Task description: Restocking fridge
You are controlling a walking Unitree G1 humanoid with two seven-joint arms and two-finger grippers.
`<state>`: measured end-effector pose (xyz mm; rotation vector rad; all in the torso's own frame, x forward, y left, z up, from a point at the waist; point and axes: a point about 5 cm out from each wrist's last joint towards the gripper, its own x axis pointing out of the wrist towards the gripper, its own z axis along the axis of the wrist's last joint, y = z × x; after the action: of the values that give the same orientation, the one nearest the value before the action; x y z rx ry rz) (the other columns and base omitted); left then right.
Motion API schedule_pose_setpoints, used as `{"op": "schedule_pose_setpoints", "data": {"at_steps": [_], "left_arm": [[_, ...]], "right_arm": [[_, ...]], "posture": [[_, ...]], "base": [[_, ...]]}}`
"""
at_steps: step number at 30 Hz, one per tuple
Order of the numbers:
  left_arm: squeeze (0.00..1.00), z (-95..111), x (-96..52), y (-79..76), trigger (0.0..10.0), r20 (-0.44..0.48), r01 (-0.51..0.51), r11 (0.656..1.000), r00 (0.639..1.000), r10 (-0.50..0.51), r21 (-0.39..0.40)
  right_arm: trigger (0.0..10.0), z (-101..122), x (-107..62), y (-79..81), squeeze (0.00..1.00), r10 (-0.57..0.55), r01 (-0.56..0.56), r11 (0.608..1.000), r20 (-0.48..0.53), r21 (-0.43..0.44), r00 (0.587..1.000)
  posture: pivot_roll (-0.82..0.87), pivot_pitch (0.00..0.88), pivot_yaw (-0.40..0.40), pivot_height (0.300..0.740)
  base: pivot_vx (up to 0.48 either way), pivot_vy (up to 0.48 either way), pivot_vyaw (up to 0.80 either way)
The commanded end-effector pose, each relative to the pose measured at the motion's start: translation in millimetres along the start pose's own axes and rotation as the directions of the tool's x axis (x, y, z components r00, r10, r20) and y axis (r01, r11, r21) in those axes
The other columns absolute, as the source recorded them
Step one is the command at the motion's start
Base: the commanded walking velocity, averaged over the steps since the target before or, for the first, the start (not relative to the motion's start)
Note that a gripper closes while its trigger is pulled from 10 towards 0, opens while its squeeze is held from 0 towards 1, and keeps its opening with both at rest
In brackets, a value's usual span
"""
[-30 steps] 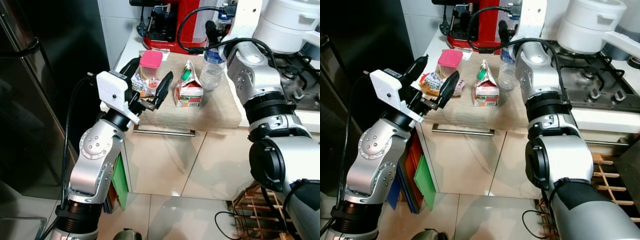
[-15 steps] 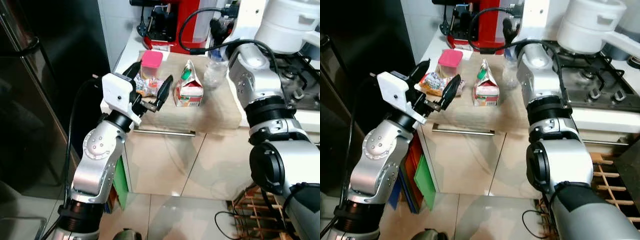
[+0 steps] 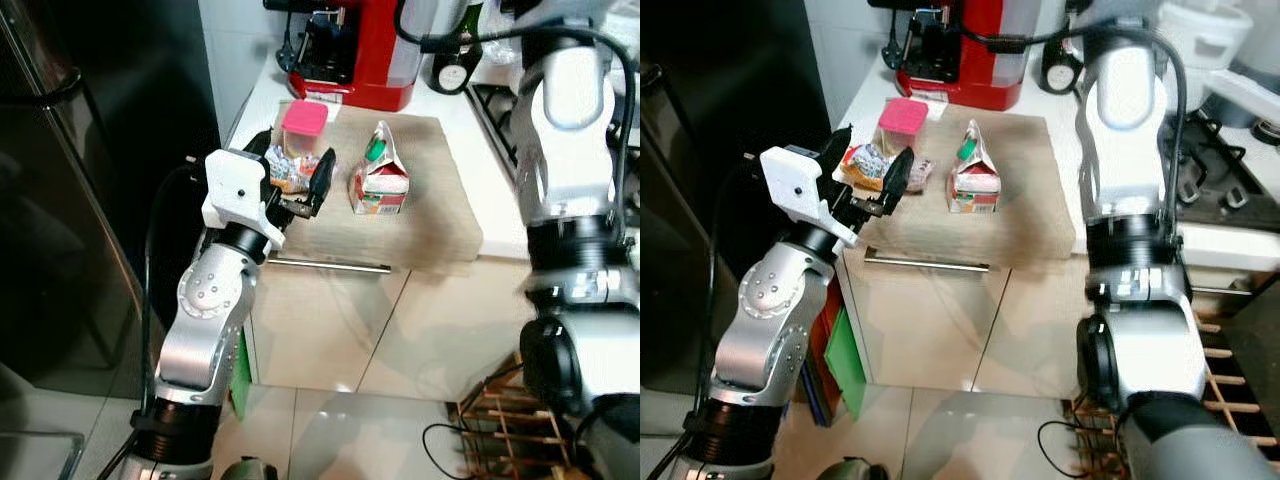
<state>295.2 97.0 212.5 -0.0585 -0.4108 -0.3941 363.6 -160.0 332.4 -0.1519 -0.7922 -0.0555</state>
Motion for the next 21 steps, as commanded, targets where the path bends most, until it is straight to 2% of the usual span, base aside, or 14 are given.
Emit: {"op": "schedule_pose_setpoints", "data": {"at_steps": [1,7,12,17,21], "left_arm": [[0.00,7,4.9,-1.2,10.0,0.030,0.007,1.000,1.000,-0.008,0.011],[0.00,8,9.3,-1.7,10.0,0.036,0.017,1.000,0.999,-0.018,0.016],[0.00,8,11.2,-3.0,10.0,0.033,0.017,1.000,0.999,-0.017,0.016],[0.00,6,11.3,0.1,10.0,0.020,0.006,1.000,1.000,-0.006,0.018],[0.00,6,10.4,1.7,10.0,0.020,0.004,1.000,1.000,-0.004,0.021]], "right_arm": [[10.0,8,-1.7,-1.0,0.00,-0.024,0.025,1.000,0.040,-0.007,0.999],[10.0,3,-12.1,1.6,0.00,-0.056,0.056,0.998,0.023,0.010,0.998],[10.0,3,-15.2,-0.7,0.00,-0.076,0.075,0.997,0.015,0.021,0.997],[10.0,-8,-23.1,2.1,0.00,-0.030,0.031,0.999,-0.040,0.017,0.999],[10.0,-8,-26.3,0.2,0.00,-0.043,0.044,0.999,-0.049,0.017,0.998]], "posture": [[-0.01,0.000,-0.035,0.740],[-0.02,0.000,-0.022,0.740],[-0.02,0.000,-0.021,0.740],[-0.02,0.000,-0.020,0.740],[-0.02,0.000,-0.016,0.740]], "base": [[0.000,0.000,0.00],[0.000,0.000,0.00],[-0.284,0.000,0.00],[-0.315,0.000,0.00],[-0.307,0.000,0.00]]}}
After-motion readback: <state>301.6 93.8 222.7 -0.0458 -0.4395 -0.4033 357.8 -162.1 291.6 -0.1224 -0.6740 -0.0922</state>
